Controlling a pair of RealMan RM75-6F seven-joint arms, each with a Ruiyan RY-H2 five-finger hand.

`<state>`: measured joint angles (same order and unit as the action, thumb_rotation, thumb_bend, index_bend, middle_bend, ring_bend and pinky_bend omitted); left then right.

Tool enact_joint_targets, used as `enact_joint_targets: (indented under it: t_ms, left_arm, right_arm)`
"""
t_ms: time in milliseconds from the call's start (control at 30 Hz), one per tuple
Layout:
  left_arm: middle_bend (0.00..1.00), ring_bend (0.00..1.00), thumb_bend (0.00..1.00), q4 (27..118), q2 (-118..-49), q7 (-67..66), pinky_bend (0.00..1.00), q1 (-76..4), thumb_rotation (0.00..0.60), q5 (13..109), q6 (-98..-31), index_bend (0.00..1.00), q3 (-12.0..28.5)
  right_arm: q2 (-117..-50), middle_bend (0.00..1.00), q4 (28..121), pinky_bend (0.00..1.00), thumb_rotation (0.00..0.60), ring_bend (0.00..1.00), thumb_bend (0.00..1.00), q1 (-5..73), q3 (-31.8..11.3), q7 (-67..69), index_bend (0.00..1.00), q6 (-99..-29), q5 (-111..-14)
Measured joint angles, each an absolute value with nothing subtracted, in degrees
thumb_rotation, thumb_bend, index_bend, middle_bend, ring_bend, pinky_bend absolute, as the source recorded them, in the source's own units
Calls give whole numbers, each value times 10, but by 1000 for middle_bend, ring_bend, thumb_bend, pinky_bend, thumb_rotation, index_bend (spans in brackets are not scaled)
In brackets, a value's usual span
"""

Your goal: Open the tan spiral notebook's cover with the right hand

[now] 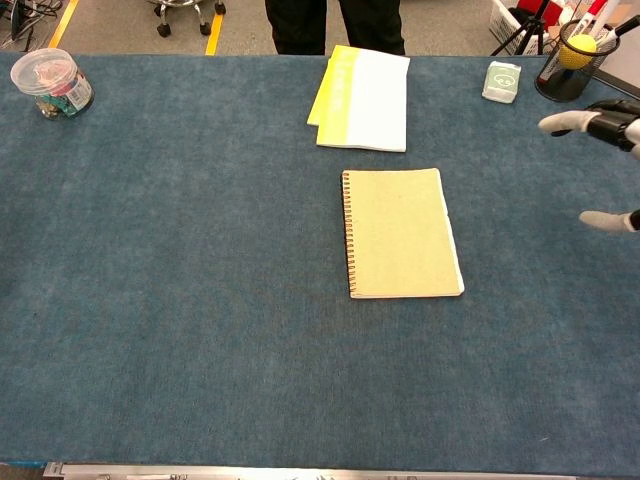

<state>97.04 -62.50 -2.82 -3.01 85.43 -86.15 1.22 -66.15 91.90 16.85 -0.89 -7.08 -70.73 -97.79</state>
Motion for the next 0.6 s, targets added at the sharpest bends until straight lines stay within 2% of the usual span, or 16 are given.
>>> enact_joint_targets:
  t_ms: [100, 233, 333, 600]
  left_arm:
    - [252, 149, 511, 969, -624, -25, 166, -28, 600, 855, -863, 275, 11]
    - [252, 149, 511, 967, -624, -17, 166, -25, 600, 856, -864, 275, 9]
    - [252, 149, 510, 965, -623, -12, 166, -23, 600, 856, -865, 275, 7]
    - [252, 149, 510, 964, -615, 2, 166, -18, 600, 853, -865, 274, 6]
  right_arm:
    - [-681, 151, 912, 195, 600, 75, 144, 187, -5, -77, 136, -679, -985]
    - [-717, 70, 888, 120, 600, 5, 144, 210, -1, -98, 52, -653, -996]
    - [-745, 27, 861, 96, 600, 0, 144, 222, 1, -115, 5, -643, -1004]
    - [-801, 17, 792, 92, 600, 0, 144, 251, 1, -130, 0, -614, -997]
